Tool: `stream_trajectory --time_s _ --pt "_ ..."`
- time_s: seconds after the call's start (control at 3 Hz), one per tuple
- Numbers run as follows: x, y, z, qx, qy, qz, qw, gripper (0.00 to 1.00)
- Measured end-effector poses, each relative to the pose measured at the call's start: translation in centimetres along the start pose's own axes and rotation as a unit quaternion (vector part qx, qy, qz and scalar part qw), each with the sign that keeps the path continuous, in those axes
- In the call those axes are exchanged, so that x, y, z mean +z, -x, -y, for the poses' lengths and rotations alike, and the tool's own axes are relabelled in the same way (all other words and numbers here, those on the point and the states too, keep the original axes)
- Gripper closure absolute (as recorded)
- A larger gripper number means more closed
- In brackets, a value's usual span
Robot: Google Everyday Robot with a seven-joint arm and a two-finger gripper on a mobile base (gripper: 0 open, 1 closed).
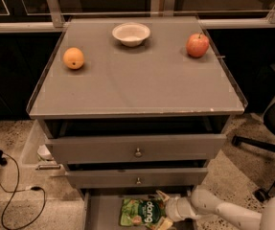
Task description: Pick green rice chip bag from bottom drawer and place on counter
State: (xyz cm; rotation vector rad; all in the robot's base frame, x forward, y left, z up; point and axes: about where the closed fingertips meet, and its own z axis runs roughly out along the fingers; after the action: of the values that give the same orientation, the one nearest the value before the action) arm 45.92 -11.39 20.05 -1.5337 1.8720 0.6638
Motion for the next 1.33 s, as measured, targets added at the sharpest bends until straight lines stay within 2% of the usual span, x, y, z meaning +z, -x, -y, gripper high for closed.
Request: stream_trajectory --time_s 0.33,0.67,1.33 --pt "2.2 0.1 0.2 -0.010 -0.005 -0.006 0.9999 0.00" --pt "4.8 -0.5 -0.6 -0.035 -0.016 0.003 0.9993 0.00" --pt "7.4 -1.2 -1.0 -0.056 -0.022 0.020 0.9980 0.00"
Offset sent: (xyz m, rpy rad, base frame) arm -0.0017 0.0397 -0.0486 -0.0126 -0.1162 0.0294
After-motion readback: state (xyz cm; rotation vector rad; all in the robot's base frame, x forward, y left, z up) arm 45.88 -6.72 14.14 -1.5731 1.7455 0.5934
